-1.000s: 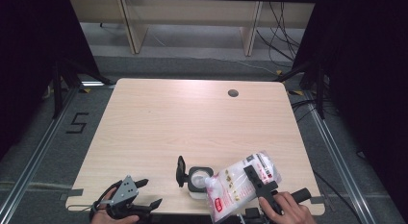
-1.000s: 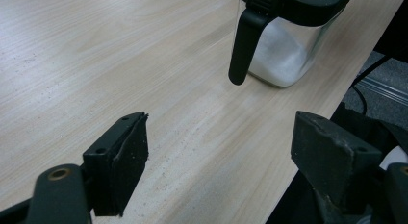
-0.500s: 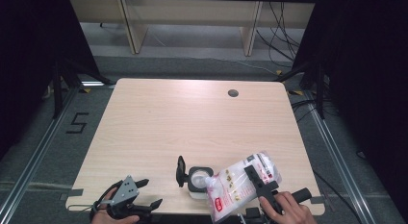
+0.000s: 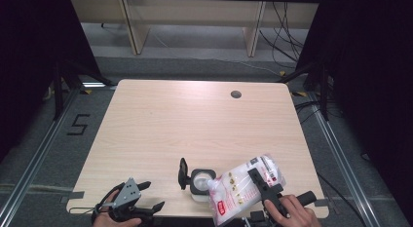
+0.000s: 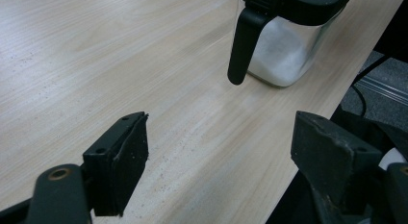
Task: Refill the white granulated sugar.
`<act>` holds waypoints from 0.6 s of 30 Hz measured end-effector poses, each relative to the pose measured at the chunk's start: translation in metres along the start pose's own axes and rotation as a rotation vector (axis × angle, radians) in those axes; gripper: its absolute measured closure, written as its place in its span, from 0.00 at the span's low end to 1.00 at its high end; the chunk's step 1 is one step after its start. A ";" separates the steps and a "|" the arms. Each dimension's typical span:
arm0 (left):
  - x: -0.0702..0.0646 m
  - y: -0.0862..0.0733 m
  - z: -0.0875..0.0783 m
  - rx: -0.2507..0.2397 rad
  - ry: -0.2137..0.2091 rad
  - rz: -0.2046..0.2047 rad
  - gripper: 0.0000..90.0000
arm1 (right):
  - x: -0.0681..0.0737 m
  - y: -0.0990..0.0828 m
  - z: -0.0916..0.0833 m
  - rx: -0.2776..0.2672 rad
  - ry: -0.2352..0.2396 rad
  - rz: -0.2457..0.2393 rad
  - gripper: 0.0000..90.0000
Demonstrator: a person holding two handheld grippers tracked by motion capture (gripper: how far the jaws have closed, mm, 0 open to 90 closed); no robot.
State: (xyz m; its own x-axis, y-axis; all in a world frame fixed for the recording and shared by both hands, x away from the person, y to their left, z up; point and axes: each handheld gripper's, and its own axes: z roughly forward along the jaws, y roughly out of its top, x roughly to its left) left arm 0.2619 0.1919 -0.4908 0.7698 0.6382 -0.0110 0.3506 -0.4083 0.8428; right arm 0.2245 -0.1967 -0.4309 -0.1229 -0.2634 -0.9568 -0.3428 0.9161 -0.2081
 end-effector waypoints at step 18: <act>0.000 0.001 0.000 0.015 0.001 0.008 0.22 | 0.005 -0.007 0.007 -0.012 0.041 0.035 0.60</act>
State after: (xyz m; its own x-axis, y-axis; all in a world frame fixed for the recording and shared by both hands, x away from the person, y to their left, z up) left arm 0.2623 0.1914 -0.4901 0.7720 0.6356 -0.0036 0.3525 -0.4234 0.8346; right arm 0.2331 -0.2023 -0.4355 -0.1734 -0.2436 -0.9542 -0.3486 0.9214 -0.1718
